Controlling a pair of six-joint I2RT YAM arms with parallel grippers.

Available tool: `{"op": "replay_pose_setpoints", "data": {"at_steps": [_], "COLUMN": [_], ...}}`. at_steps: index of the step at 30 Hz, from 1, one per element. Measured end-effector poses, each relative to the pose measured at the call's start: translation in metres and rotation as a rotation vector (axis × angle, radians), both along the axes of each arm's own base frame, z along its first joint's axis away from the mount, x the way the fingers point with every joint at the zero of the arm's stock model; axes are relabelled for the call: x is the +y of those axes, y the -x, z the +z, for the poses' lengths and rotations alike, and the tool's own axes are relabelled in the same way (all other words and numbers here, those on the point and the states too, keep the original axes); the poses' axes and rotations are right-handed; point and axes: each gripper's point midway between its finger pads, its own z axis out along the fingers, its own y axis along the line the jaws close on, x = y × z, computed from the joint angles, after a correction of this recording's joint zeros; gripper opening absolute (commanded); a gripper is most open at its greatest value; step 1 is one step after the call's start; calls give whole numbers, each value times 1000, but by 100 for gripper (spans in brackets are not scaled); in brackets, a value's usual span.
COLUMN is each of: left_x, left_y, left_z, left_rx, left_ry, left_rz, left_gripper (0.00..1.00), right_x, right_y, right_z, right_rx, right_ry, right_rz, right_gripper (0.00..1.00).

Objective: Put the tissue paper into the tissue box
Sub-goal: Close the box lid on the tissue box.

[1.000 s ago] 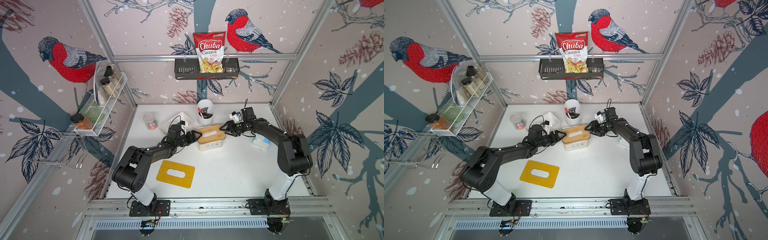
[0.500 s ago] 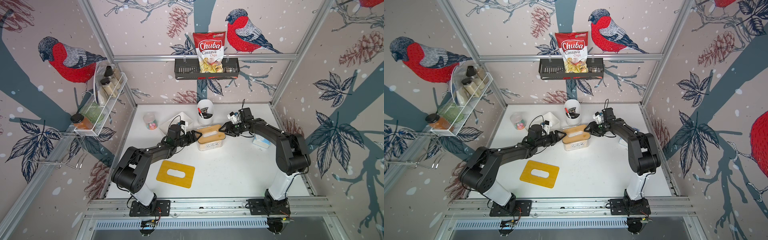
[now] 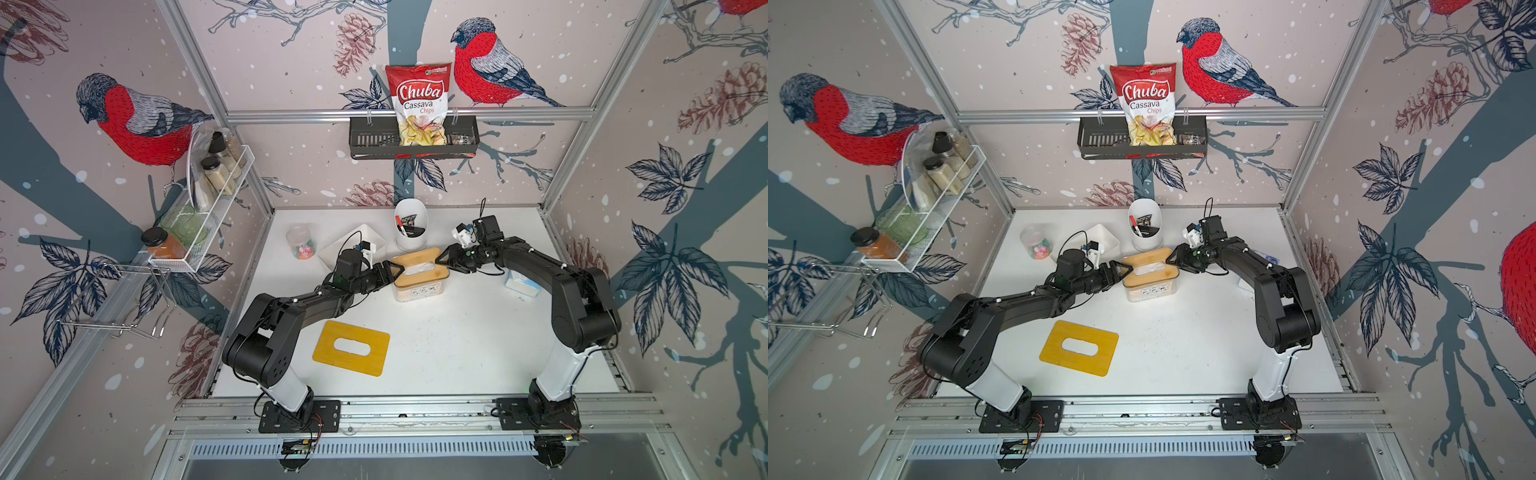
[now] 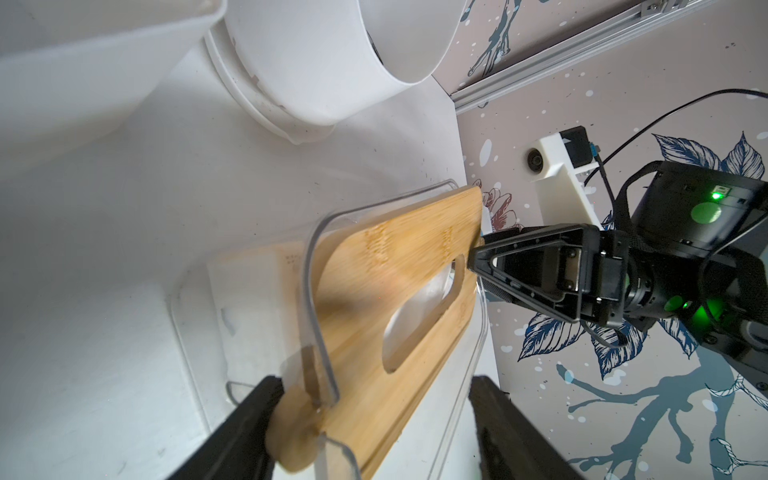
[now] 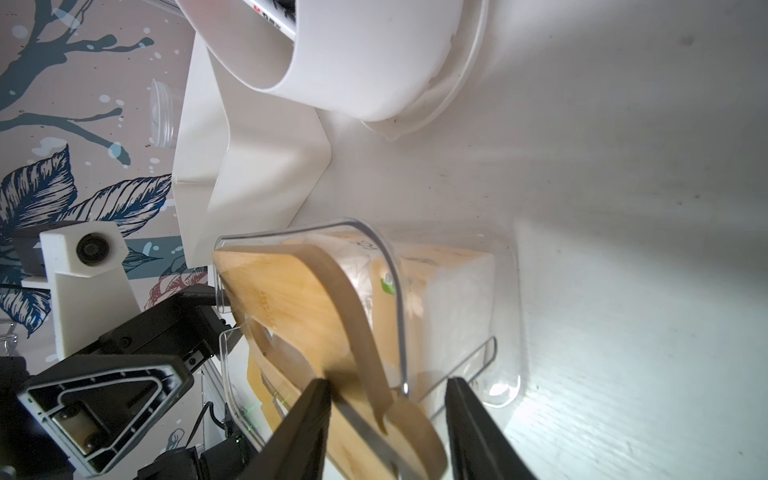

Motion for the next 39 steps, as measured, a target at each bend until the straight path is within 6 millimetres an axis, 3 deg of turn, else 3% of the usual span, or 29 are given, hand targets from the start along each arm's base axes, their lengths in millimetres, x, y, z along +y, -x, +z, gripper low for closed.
{"op": "replay_pose_setpoints", "data": {"at_steps": [13, 29, 39], "left_x": [-1, 1, 2], "left_y": [2, 2, 2], "left_z": [-1, -7, -9], "left_rx": [10, 28, 35], "left_ry": [-6, -23, -27], "left_rz": [-3, 12, 14], "left_gripper": [73, 73, 73], "right_x": [-11, 8, 8], "right_y": [-20, -24, -14], "right_z": [10, 10, 1], "right_rx": [-91, -176, -155], "right_ry": [80, 138, 147], "right_rz": [-23, 48, 55], "right_gripper": [57, 38, 36]}}
